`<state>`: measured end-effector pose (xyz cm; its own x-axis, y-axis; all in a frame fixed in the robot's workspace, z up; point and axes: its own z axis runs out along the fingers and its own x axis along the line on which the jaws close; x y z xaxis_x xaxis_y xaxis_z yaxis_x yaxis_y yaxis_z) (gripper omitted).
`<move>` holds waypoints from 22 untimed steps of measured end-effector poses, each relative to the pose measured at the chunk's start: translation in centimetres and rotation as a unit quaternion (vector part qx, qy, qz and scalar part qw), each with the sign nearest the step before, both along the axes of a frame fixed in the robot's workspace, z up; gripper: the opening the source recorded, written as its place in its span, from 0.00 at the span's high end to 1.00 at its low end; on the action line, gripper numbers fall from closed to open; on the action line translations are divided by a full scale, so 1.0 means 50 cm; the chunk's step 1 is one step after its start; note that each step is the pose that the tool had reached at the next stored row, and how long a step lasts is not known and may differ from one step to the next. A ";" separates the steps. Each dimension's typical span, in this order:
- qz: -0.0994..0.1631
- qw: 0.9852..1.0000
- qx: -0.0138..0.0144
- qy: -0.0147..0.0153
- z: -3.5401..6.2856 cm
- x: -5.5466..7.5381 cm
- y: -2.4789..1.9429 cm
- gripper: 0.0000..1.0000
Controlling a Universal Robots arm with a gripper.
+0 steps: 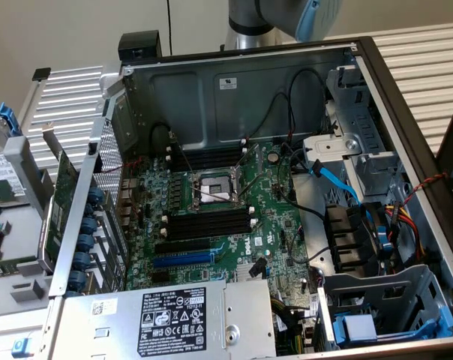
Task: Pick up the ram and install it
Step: 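Pick up the ram and move it above insertion slot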
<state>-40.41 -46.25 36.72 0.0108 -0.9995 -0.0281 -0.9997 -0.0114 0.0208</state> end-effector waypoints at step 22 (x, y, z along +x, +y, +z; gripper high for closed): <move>0.000 1.000 0.000 0.003 0.161 0.182 -0.0015 0.88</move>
